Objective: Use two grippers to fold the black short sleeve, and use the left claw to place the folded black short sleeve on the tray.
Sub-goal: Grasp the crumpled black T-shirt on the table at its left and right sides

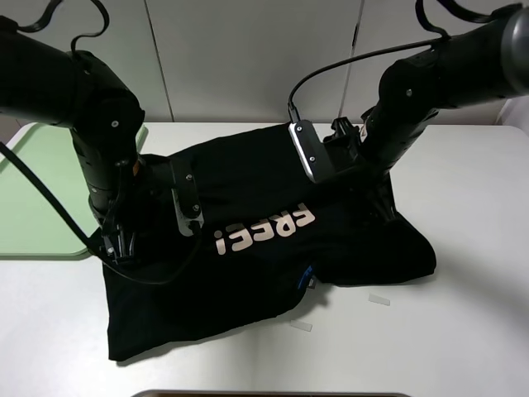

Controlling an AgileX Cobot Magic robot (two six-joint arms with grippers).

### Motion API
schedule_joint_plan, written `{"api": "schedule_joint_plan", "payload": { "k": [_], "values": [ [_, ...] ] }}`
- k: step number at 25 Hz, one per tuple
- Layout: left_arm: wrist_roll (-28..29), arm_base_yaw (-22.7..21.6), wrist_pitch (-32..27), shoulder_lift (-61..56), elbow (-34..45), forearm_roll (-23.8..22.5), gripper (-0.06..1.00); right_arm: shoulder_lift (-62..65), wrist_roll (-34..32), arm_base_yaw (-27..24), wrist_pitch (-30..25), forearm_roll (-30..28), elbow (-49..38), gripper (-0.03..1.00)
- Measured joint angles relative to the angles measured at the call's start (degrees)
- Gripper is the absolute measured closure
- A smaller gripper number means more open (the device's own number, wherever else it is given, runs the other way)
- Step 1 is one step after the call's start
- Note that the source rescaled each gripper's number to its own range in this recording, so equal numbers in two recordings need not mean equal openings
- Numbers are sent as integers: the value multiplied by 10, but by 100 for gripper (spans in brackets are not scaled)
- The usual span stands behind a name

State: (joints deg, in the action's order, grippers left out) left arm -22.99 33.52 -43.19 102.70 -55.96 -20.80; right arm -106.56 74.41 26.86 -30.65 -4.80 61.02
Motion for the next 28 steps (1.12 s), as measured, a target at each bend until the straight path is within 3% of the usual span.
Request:
{"api": "schedule_joint_plan", "payload": {
  "k": [6, 12, 19, 28],
  "values": [
    [0, -9, 2, 2, 0, 1, -2, -14, 2, -11, 36, -19, 0, -3],
    [0, -11, 2, 2, 0, 3, -2, -21, 1, -47, 17, -19, 26, -3],
    [0, -11, 2, 2, 0, 3, -2, -52, 28, -53, 11, 64, 91, -3],
    [0, -11, 2, 2, 0, 3, -2, -103, 64, -53, -3, 73, 110, -3]
  ]
}}
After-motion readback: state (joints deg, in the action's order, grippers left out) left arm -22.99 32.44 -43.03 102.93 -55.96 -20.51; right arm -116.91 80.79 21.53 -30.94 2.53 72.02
